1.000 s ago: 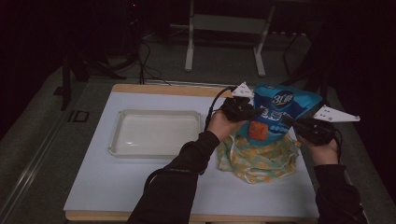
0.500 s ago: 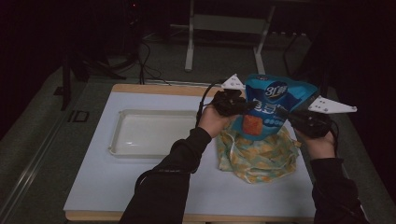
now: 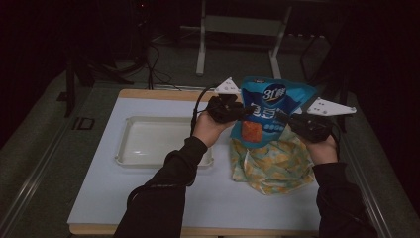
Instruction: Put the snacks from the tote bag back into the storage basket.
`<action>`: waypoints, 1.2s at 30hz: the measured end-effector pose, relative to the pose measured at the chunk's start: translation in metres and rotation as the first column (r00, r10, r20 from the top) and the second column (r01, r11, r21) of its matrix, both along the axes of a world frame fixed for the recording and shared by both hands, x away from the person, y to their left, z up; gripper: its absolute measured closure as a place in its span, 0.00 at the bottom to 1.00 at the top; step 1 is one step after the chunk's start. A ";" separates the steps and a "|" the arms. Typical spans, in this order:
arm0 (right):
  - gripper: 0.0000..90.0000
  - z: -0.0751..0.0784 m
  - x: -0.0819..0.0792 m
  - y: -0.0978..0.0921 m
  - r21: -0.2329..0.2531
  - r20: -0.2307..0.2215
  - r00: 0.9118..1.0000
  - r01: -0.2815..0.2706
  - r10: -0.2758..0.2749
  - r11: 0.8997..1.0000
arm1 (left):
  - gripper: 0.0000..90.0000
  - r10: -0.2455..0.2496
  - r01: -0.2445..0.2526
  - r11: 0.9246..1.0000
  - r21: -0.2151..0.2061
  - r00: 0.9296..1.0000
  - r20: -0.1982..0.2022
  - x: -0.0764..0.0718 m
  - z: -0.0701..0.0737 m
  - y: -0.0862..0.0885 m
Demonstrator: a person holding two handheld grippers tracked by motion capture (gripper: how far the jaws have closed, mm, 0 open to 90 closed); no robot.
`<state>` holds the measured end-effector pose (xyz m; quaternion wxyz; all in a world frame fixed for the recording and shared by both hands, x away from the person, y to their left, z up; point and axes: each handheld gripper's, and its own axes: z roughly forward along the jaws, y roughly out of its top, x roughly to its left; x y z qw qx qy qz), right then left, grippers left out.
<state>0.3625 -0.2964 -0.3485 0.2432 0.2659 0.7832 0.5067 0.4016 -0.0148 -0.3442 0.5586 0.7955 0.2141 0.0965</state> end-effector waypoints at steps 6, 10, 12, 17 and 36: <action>0.98 -0.002 0.004 0.018 -0.005 -0.006 1.000 -0.025 0.025 1.000 | 0.97 0.024 -0.024 1.000 -0.002 1.000 -0.008 -0.003 -0.003 0.021; 0.98 -0.001 0.006 0.030 -0.007 -0.007 0.999 -0.039 0.039 0.999 | 0.97 0.039 -0.039 0.999 -0.002 0.999 -0.007 -0.005 -0.003 0.035; 0.98 -0.001 0.007 0.038 -0.009 -0.004 0.999 -0.050 0.050 0.999 | 0.97 0.048 -0.048 0.999 -0.007 0.999 -0.009 -0.006 -0.002 0.042; 0.98 0.001 0.010 0.054 -0.009 -0.005 0.997 -0.071 0.071 0.997 | 0.97 0.075 -0.075 0.997 -0.014 0.997 -0.009 -0.009 -0.002 0.060; 0.98 0.001 0.021 0.122 -0.017 -0.013 0.989 -0.148 0.148 0.989 | 0.97 0.145 -0.145 0.989 -0.012 0.989 -0.011 -0.020 -0.004 0.128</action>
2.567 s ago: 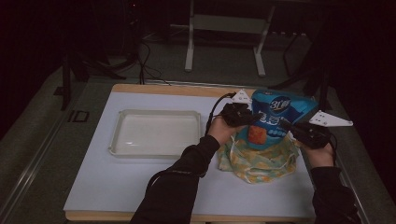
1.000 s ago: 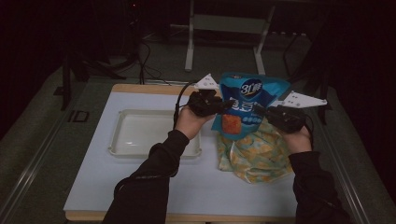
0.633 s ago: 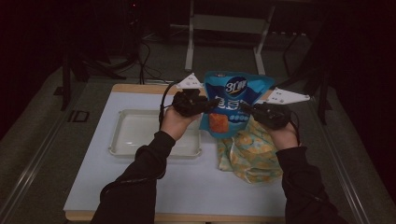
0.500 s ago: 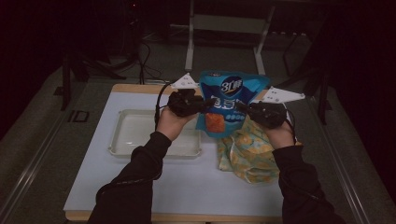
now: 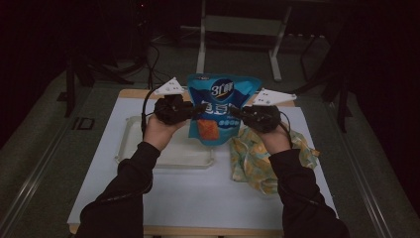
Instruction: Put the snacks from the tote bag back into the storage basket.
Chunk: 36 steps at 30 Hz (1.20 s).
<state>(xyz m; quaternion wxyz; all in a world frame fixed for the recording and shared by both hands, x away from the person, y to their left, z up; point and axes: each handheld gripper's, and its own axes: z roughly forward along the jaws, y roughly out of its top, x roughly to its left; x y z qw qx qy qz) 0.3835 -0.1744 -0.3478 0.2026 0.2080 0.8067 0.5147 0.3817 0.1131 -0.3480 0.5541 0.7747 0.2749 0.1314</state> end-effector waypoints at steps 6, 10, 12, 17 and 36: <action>0.98 -0.003 0.003 0.024 0.000 -0.005 1.000 -0.027 0.027 1.000 | 0.97 0.018 -0.018 1.000 0.004 1.000 -0.002 -0.004 -0.002 0.025; 0.98 -0.003 0.002 0.042 -0.002 -0.006 0.999 -0.044 0.044 0.999 | 0.97 0.031 -0.031 0.999 0.010 1.000 -0.004 -0.008 -0.001 0.042; 0.98 -0.002 0.002 0.051 -0.003 -0.001 0.999 -0.051 0.051 0.999 | 0.97 0.037 -0.037 0.999 0.011 0.999 -0.006 -0.010 0.000 0.051; 0.98 -0.003 0.000 0.073 0.001 -0.004 0.998 -0.065 0.065 0.998 | 0.97 0.051 -0.051 0.999 0.016 0.999 -0.004 -0.016 0.000 0.071; 0.98 -0.037 0.001 0.115 -0.010 -0.047 0.998 -0.047 0.047 0.999 | 0.96 0.056 -0.055 0.998 0.021 0.998 -0.027 -0.012 -0.040 0.109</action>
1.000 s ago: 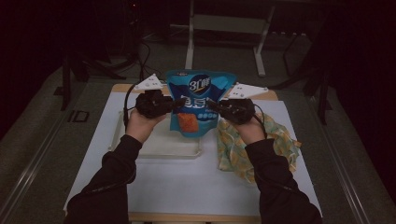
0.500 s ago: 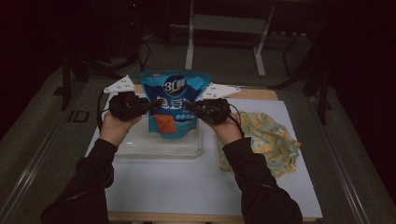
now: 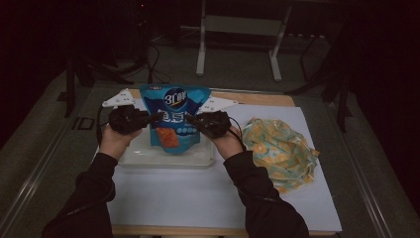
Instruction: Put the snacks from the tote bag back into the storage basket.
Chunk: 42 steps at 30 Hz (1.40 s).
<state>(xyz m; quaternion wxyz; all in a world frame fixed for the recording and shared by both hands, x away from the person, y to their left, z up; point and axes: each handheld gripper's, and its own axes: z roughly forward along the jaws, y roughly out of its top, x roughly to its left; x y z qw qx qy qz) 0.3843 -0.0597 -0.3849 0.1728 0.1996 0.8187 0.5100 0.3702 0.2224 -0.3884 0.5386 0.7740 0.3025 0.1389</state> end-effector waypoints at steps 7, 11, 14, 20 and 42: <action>0.98 -0.022 0.006 0.011 -0.016 -0.019 1.000 0.015 -0.016 1.000 | 0.96 -0.003 0.003 1.000 -0.007 1.000 0.001 0.007 -0.023 0.009; 0.98 -0.031 0.009 0.015 -0.021 -0.022 0.999 0.026 -0.026 0.999 | 0.96 -0.003 0.003 1.000 -0.016 1.000 -0.011 0.012 -0.035 0.013; 0.98 -0.039 0.011 0.018 -0.022 -0.030 0.999 0.035 -0.036 0.999 | 0.96 0.002 -0.002 1.000 -0.013 1.000 -0.019 0.015 -0.042 0.014; 0.98 -0.052 0.013 0.022 -0.034 -0.037 0.999 0.038 -0.040 0.999 | 0.96 -0.001 0.001 1.000 -0.011 1.000 -0.014 0.017 -0.056 0.018; 0.82 -0.053 0.008 0.021 -0.004 -0.035 0.999 0.015 -0.015 1.000 | 0.75 0.006 -0.010 0.998 -0.060 0.998 -0.060 0.011 -0.064 0.027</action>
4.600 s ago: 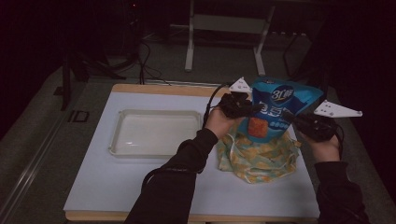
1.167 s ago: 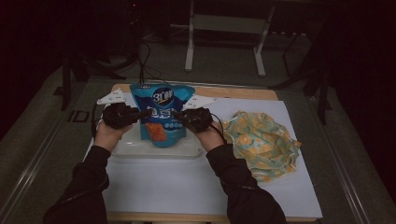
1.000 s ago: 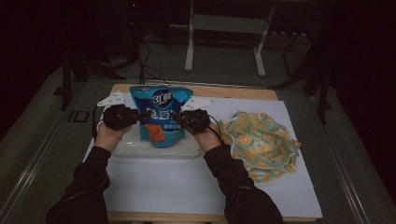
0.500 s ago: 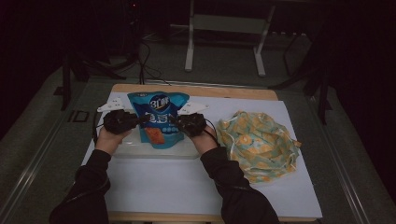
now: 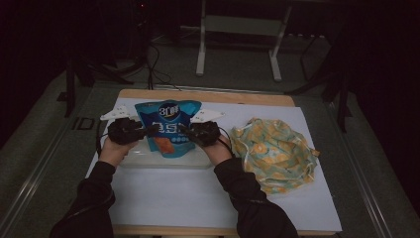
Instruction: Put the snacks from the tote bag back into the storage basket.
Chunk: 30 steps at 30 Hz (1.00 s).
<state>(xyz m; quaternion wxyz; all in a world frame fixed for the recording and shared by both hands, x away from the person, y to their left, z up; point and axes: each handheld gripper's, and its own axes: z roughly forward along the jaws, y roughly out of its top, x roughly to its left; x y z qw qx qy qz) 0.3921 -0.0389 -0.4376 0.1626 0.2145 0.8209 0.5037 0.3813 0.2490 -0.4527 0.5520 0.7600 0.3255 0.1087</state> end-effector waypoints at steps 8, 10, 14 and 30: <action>0.58 0.007 -0.002 0.001 -0.004 -0.031 0.999 -0.044 0.044 0.999 | 0.50 0.017 -0.017 1.000 -0.013 1.000 0.003 -0.006 0.008 0.001; 0.50 0.009 -0.001 -0.001 0.018 -0.043 0.998 -0.043 0.044 0.999 | 0.50 0.012 -0.012 1.000 -0.002 1.000 0.003 -0.009 0.010 0.002; 0.41 0.012 -0.001 -0.008 0.036 -0.058 0.998 -0.037 0.039 0.999 | 0.40 -0.002 0.002 1.000 -0.022 1.000 -0.017 -0.013 0.012 0.004; 0.16 0.020 -0.010 -0.040 0.036 -0.071 0.996 -0.049 0.051 0.998 | 0.10 0.042 -0.042 0.999 -0.020 0.999 -0.009 -0.036 0.006 -0.002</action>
